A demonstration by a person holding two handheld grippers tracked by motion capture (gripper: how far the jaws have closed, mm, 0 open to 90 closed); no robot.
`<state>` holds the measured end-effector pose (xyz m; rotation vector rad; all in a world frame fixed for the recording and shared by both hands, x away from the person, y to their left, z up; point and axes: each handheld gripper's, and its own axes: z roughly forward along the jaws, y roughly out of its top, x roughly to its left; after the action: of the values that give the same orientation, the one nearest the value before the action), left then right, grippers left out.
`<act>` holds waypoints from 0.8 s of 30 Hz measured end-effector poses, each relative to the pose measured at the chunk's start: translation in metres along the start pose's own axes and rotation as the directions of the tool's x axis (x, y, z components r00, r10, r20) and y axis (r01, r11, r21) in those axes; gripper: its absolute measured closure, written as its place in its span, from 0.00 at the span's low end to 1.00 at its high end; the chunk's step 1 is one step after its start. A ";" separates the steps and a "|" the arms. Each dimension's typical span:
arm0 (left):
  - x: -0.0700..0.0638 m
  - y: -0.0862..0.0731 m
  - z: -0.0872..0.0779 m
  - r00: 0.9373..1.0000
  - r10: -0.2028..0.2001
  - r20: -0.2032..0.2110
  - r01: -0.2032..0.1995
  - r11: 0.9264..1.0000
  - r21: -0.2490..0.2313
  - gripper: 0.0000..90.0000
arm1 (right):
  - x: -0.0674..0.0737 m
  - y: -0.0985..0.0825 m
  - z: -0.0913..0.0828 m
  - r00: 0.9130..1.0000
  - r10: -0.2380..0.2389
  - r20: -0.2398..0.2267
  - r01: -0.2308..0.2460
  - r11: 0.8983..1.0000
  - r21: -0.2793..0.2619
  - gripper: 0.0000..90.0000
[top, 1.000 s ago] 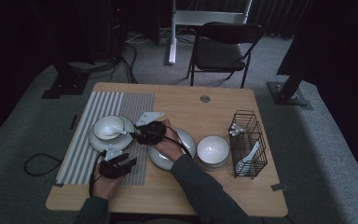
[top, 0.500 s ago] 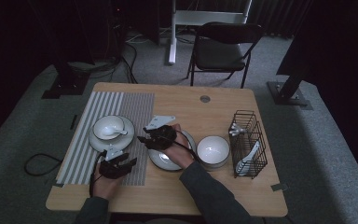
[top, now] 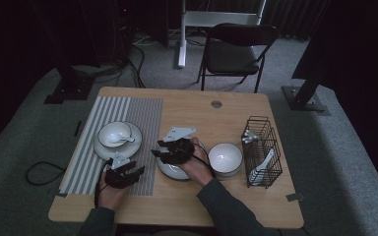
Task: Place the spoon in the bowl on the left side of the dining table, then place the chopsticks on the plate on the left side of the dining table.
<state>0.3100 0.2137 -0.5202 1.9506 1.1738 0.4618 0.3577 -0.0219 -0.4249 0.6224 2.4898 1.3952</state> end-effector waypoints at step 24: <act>-0.005 0.008 -0.004 1.000 0.008 0.028 -0.007 1.000 -0.013 0.60 | -0.005 -0.042 -0.043 0.993 0.048 0.107 -0.047 0.999 -0.015 0.62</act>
<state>0.3086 0.2091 -0.5111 1.9452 1.1435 0.4436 0.3344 -0.0759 -0.4384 0.7384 2.3953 1.3551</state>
